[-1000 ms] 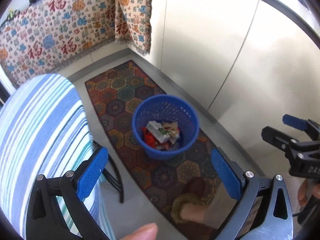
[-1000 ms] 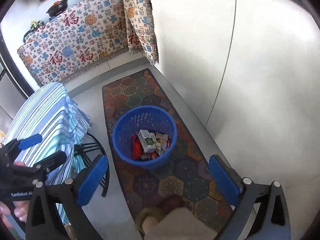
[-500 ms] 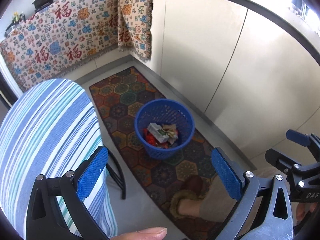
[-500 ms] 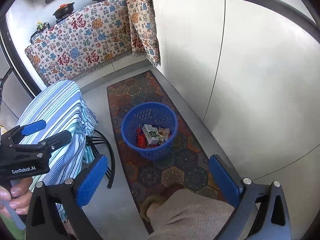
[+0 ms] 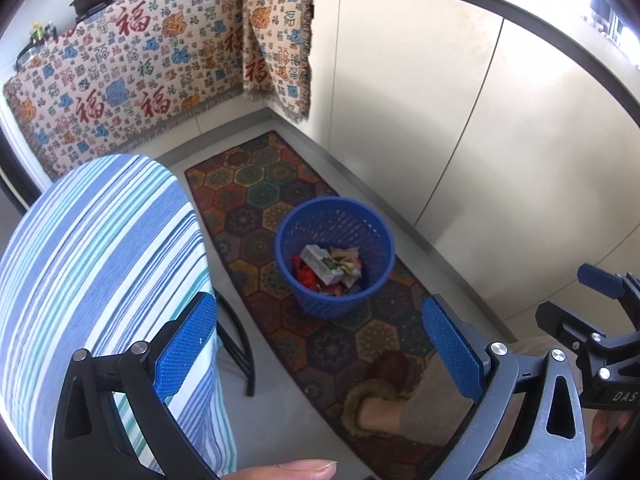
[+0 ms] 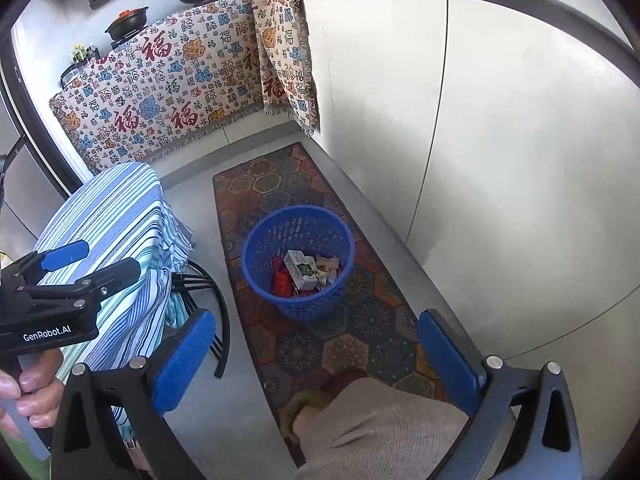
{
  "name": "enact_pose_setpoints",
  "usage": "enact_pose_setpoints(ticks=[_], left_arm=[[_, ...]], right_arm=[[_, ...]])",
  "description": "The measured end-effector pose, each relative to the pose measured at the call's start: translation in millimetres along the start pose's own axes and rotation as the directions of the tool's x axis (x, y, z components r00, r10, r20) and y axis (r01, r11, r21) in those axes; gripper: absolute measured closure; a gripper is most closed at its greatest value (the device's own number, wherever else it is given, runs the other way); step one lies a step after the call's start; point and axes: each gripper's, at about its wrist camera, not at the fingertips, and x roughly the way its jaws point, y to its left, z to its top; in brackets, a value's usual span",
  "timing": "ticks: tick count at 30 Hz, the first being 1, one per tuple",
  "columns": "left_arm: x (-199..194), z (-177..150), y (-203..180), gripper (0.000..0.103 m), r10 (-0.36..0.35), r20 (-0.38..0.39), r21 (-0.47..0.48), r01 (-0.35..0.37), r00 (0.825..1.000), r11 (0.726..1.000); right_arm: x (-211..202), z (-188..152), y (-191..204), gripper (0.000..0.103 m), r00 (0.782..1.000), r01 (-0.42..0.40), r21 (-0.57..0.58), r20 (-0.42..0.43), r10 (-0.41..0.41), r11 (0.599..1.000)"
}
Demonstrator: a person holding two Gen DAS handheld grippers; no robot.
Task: Collect trash
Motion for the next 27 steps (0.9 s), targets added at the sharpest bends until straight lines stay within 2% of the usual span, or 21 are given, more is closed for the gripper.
enact_pose_setpoints(ticks=[27], left_arm=[[2.9, 0.2, -4.5, 0.001, 0.016, -0.007, -0.003, -0.016, 1.000, 1.000]], right_arm=[[2.6, -2.8, 2.0, 0.000, 1.000, -0.015, 0.007, -0.006, 0.015, 1.000]])
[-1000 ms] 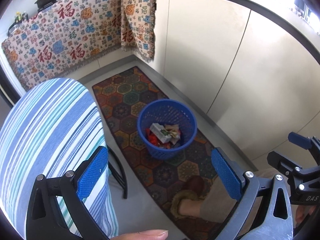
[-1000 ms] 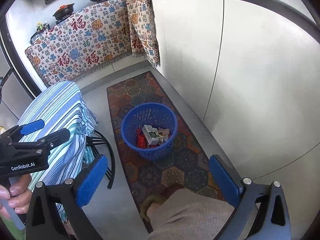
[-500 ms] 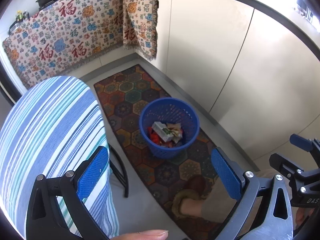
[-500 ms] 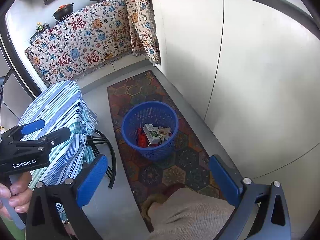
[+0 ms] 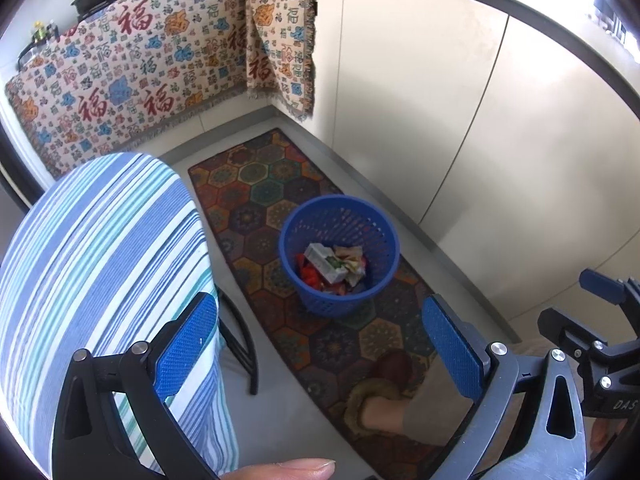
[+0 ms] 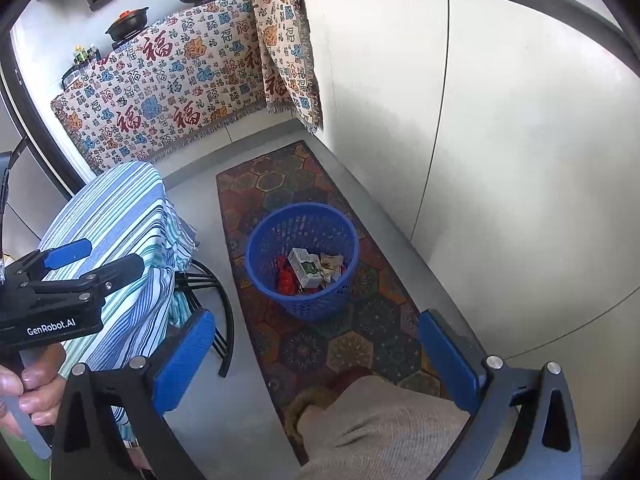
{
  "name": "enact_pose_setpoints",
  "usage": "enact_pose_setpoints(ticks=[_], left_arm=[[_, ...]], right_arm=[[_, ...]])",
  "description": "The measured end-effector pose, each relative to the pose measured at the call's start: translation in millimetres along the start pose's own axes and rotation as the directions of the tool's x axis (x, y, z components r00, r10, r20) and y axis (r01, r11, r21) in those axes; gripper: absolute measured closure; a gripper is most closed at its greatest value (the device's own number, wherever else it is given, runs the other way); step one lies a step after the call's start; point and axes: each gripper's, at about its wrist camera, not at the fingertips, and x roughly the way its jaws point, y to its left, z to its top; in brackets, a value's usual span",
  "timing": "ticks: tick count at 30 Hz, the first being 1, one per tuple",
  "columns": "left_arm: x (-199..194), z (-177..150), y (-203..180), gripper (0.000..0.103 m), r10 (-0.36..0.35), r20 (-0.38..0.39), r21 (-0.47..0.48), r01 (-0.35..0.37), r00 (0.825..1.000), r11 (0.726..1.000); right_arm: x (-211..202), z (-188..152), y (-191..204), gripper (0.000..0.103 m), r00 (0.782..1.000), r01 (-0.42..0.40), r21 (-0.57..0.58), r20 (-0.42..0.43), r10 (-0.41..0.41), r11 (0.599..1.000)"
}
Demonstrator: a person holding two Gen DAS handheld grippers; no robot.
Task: Collect trash
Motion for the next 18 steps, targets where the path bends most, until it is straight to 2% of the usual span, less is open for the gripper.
enact_pose_setpoints(ticks=[18], left_arm=[[1.8, 3.4, -3.9, 0.001, 0.004, -0.003, -0.004, -0.004, 1.000, 1.000]], right_arm=[[-0.3, -0.1, -1.3, 0.000, 1.000, -0.003, -0.001, 0.002, 0.003, 1.000]])
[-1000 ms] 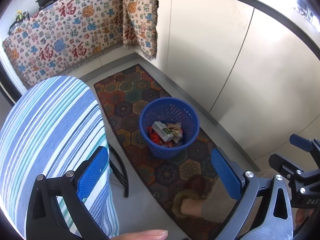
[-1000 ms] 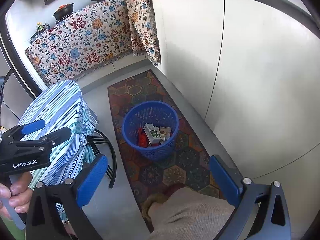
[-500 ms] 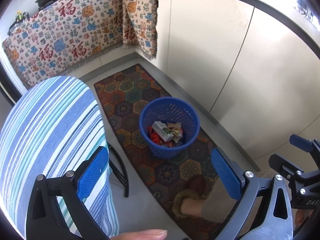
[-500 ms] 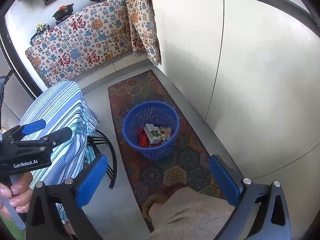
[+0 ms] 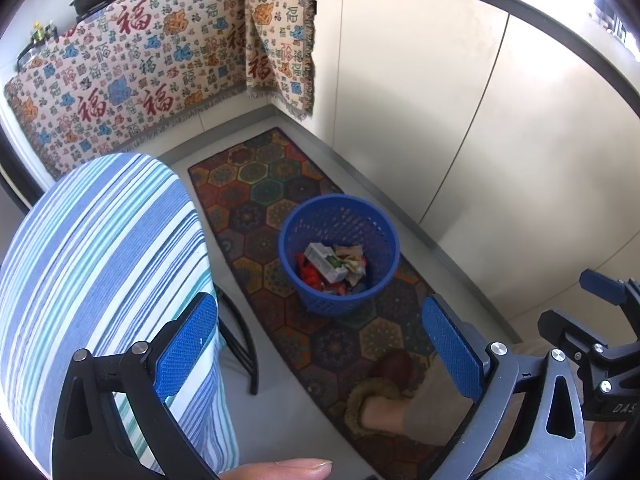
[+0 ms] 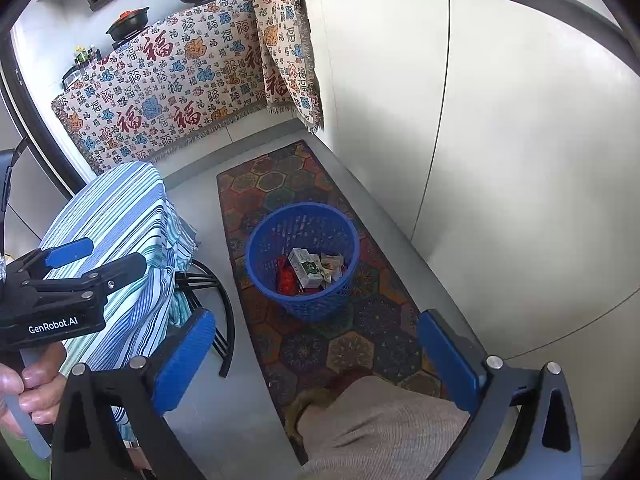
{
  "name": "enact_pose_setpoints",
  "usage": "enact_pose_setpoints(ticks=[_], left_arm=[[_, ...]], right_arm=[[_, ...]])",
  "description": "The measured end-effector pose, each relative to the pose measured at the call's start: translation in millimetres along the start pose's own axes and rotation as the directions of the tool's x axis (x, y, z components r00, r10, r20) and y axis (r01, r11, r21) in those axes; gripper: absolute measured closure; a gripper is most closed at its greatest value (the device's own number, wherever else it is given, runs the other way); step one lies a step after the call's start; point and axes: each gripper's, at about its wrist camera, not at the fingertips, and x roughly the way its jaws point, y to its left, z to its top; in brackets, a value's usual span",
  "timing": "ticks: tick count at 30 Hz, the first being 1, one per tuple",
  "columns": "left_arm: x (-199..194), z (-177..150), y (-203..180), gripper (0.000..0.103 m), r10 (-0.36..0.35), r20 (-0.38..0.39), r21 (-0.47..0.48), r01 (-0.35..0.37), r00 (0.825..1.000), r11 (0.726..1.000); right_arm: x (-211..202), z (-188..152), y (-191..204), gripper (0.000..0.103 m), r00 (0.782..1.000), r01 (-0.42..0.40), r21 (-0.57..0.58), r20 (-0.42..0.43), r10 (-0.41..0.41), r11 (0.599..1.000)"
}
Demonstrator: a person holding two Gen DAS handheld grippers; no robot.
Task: Collect trash
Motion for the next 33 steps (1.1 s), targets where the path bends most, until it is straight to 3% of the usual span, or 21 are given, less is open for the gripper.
enact_pose_setpoints(ticks=[33], left_arm=[[3.3, -3.1, -2.8, 0.001, 0.002, 0.002, 0.001, -0.002, 1.000, 1.000]], right_arm=[[6.8, 6.9, 1.1, 0.000, 1.000, -0.002, -0.014, -0.007, 0.002, 1.000]])
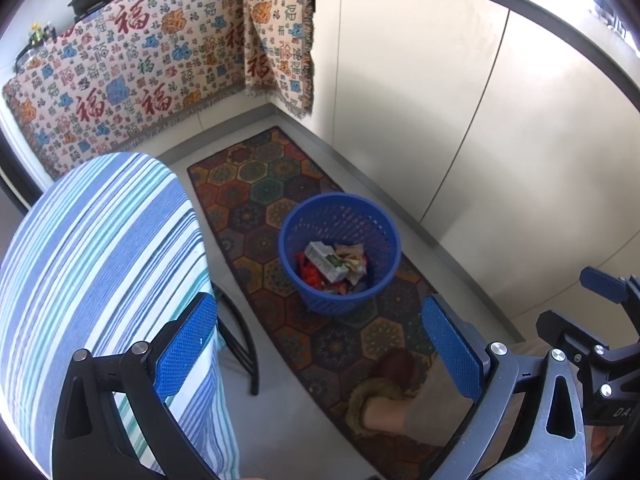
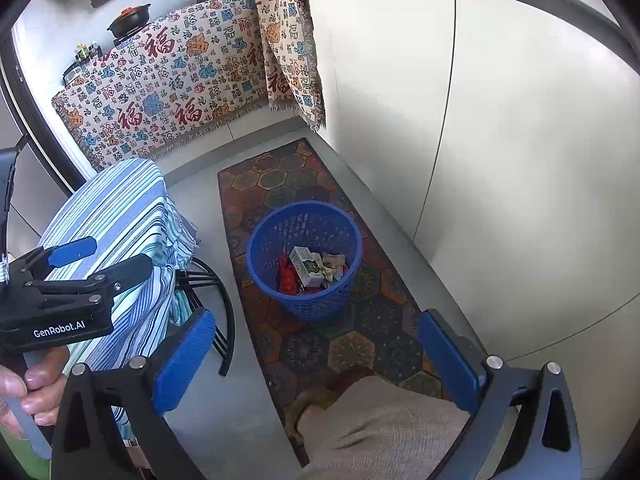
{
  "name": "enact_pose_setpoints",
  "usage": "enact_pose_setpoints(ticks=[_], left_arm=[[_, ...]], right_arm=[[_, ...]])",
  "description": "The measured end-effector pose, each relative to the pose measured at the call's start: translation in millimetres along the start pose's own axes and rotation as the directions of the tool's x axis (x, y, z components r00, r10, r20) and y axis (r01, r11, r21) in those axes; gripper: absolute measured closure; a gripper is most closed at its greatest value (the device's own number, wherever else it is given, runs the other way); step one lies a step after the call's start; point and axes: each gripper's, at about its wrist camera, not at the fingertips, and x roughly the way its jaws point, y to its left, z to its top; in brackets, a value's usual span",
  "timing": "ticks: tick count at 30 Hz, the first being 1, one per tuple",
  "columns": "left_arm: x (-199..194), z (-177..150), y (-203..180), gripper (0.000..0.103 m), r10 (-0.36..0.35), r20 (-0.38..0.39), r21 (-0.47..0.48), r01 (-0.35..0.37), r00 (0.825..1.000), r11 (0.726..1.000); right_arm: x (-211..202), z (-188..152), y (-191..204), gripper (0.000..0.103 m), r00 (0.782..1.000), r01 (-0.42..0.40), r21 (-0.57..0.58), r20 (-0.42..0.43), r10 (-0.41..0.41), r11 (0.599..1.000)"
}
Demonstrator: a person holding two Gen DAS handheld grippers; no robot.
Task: Collect trash
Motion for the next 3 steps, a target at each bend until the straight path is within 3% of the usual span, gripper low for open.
enact_pose_setpoints(ticks=[3], left_arm=[[-2.2, -1.1, 1.3, 0.001, -0.013, 0.010, 0.001, 0.013, 1.000, 1.000]], right_arm=[[1.8, -0.2, 0.6, 0.000, 1.000, 0.000, -0.004, -0.003, 0.000, 1.000]])
